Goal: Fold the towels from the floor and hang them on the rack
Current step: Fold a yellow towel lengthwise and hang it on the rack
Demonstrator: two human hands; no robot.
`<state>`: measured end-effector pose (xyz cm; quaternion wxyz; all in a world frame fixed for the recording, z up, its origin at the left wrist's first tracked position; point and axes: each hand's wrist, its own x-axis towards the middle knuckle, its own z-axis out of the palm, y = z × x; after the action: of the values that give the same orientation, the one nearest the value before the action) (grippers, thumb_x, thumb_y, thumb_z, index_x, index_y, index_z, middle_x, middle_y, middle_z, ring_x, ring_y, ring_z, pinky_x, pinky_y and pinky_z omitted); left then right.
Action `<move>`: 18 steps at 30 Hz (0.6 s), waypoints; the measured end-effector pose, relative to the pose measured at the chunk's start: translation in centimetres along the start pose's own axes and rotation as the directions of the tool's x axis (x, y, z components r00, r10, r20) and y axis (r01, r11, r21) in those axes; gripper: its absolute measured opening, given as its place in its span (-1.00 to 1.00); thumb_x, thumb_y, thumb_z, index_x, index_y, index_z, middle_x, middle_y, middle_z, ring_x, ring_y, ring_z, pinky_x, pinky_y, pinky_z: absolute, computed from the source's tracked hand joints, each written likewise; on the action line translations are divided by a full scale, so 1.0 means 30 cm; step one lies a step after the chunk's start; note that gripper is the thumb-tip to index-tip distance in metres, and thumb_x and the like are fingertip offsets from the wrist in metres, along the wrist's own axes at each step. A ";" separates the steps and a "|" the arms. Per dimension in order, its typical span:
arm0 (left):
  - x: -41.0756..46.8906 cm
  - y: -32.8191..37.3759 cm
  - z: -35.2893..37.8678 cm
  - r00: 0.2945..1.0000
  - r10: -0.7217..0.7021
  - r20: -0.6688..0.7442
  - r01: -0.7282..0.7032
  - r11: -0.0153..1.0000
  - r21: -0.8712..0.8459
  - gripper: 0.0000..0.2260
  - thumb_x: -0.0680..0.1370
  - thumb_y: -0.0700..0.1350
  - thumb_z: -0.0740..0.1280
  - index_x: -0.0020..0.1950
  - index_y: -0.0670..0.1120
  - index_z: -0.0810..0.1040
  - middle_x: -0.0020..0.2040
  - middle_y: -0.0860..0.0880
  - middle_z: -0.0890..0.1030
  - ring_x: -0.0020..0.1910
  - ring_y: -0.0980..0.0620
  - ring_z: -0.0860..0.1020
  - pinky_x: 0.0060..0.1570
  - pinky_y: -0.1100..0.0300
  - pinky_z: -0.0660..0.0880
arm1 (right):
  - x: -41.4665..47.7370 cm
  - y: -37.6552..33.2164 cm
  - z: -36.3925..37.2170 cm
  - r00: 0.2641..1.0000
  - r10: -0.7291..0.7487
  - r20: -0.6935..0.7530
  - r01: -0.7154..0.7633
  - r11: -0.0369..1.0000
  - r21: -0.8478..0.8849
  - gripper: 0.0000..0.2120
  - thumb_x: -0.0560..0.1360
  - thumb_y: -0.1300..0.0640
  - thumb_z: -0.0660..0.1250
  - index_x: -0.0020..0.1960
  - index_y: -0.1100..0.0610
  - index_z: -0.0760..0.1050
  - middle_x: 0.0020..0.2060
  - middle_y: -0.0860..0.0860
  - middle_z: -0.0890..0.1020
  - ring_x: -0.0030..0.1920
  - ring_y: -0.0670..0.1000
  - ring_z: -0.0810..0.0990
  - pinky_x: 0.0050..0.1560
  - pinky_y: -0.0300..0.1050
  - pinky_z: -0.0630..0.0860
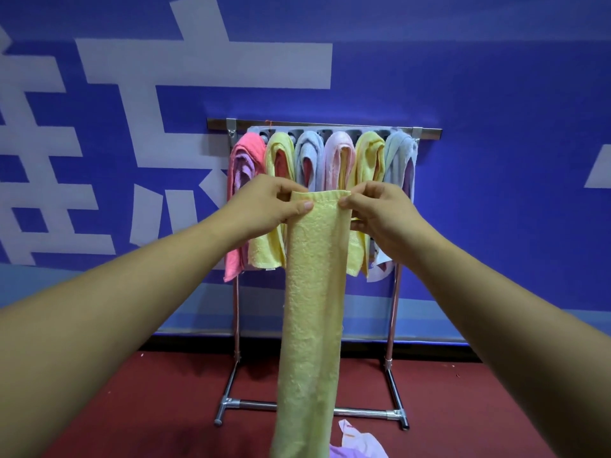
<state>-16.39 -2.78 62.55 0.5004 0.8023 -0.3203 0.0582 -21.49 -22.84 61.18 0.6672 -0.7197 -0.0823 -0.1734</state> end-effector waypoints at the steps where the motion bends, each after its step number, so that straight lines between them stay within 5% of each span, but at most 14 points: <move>1: -0.004 0.004 0.006 1.000 0.006 -0.015 -0.006 1.000 0.029 -0.90 0.52 -0.08 0.46 -0.02 0.11 0.66 -0.07 0.04 0.72 0.00 0.06 0.67 0.07 0.11 0.61 | -0.002 0.004 -0.002 1.000 0.005 0.010 -0.004 1.000 -0.021 -0.89 0.53 0.34 0.36 -0.13 0.20 0.50 -0.17 0.14 0.57 -0.10 0.09 0.59 -0.03 -0.03 0.59; 4: -0.011 0.012 0.014 0.998 0.015 -0.066 -0.013 0.999 0.039 -0.96 0.53 -0.07 0.44 -0.07 0.06 0.68 -0.16 0.08 0.69 -0.09 0.11 0.66 -0.10 0.20 0.62 | -0.012 -0.001 -0.005 0.998 0.031 0.059 -0.029 0.999 -0.031 -0.88 0.54 0.35 0.36 0.04 0.20 0.52 -0.09 0.15 0.60 -0.07 0.09 0.60 0.00 0.00 0.60; 8: -0.021 0.025 0.023 0.998 0.036 -0.059 -0.032 0.997 0.068 -0.91 0.53 -0.04 0.44 -0.01 0.00 0.69 -0.14 0.04 0.70 -0.09 0.08 0.67 -0.07 0.13 0.66 | -0.015 -0.021 -0.013 0.974 0.072 0.214 -0.057 0.995 -0.077 -0.65 0.54 0.24 0.41 0.31 0.23 0.50 0.08 0.13 0.66 0.04 0.05 0.69 0.17 0.03 0.61; 12: -0.034 0.023 0.034 0.999 0.044 -0.030 -0.042 0.997 0.063 -0.91 0.52 -0.05 0.45 -0.01 -0.02 0.70 -0.17 0.03 0.70 -0.14 0.08 0.67 -0.10 0.14 0.64 | -0.015 -0.027 -0.014 0.967 0.007 0.255 0.098 0.913 -0.397 -0.80 0.51 0.10 0.47 0.04 0.21 0.66 -0.20 0.05 0.66 -0.20 -0.04 0.60 -0.12 -0.11 0.51; 18: -0.107 -0.083 0.076 0.987 -0.053 0.153 0.088 0.969 -0.231 -0.71 0.50 -0.18 0.46 0.22 -0.10 0.59 0.10 -0.06 0.70 0.10 -0.02 0.66 0.12 0.06 0.59 | 0.003 -0.054 -0.007 0.980 -0.085 0.177 0.129 0.959 -0.251 -0.84 0.53 0.22 0.43 0.05 0.29 0.64 -0.10 0.19 0.69 -0.07 0.03 0.67 0.07 -0.03 0.60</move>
<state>-18.01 -2.50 58.21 0.5697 0.7498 -0.3316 -0.0569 -22.01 -22.90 62.74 0.5469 -0.8078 -0.1524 -0.1586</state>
